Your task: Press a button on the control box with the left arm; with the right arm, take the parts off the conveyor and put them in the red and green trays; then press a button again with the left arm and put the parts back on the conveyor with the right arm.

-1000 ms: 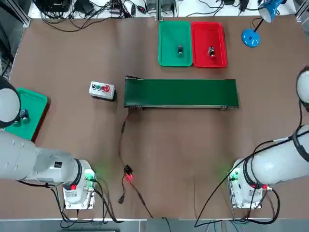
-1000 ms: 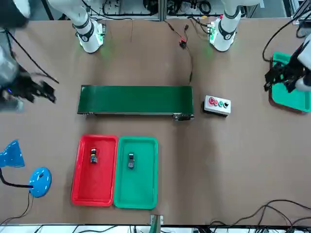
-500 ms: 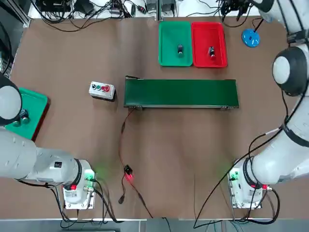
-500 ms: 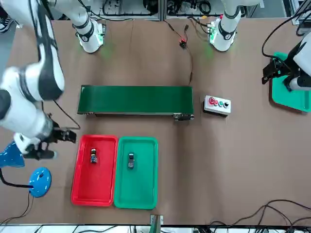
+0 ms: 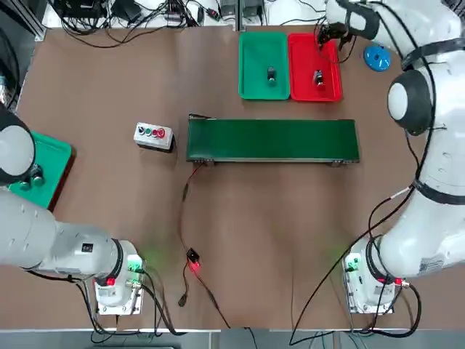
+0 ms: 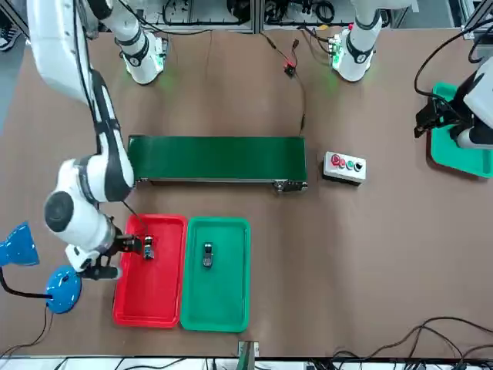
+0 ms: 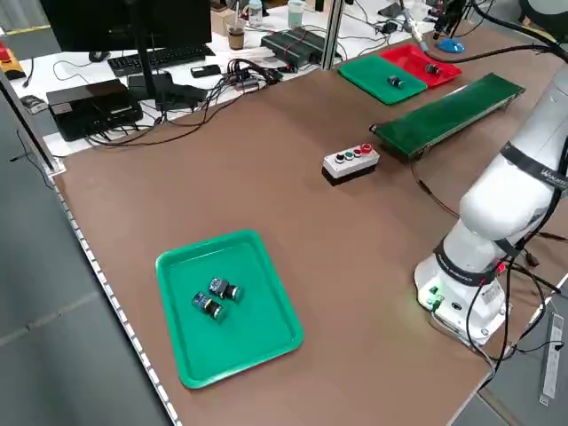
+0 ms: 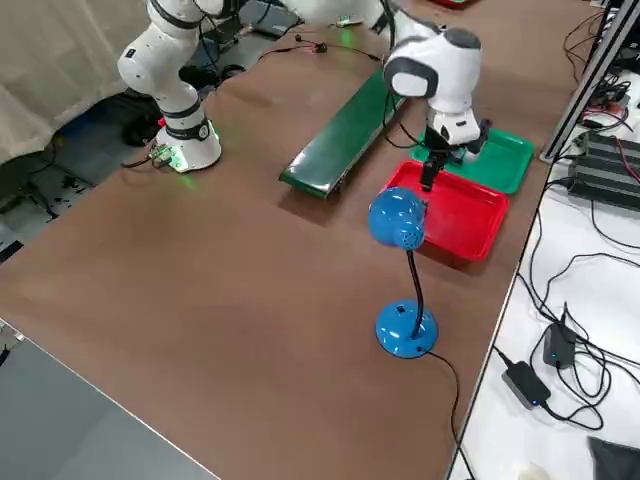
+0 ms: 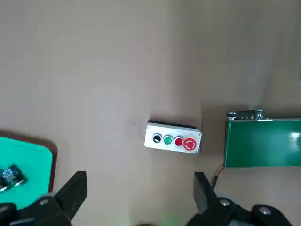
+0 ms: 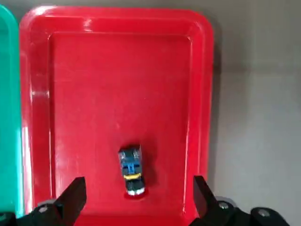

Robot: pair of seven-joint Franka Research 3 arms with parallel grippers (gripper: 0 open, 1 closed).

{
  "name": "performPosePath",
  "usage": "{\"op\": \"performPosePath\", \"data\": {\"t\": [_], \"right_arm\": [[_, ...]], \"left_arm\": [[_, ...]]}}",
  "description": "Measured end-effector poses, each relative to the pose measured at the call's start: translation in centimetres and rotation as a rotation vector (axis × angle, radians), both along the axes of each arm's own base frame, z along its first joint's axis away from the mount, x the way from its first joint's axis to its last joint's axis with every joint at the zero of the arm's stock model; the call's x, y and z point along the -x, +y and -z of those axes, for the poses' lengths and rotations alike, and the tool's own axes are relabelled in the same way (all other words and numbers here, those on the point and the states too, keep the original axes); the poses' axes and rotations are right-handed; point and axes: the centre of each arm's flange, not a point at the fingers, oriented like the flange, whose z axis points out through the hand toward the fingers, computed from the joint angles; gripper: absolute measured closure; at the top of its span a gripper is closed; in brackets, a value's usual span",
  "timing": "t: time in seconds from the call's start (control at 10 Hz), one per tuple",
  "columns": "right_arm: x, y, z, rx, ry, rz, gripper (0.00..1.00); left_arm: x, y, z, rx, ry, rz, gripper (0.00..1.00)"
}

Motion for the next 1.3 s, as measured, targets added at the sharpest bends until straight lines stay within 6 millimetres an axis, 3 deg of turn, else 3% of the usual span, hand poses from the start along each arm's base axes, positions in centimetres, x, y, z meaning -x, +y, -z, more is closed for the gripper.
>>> {"op": "performPosePath", "data": {"t": [0.5, 1.1, 1.3], "right_arm": [[0.4, 0.3, 8.1, -0.004, -0.007, 0.003, 0.0], [1.9, 1.9, 10.8, -0.001, 0.0, -0.021, 0.0], [2.3, 1.7, 11.6, -0.002, -0.013, -0.021, 0.06]], "left_arm": [[-0.2, -0.3, 0.0, 0.0, -0.001, 0.003, 0.0], [-0.3, -0.3, 0.1, 0.0, -0.001, 0.005, 0.0], [-0.3, 0.0, 0.1, 0.0, -0.003, -0.001, 0.0]]}}
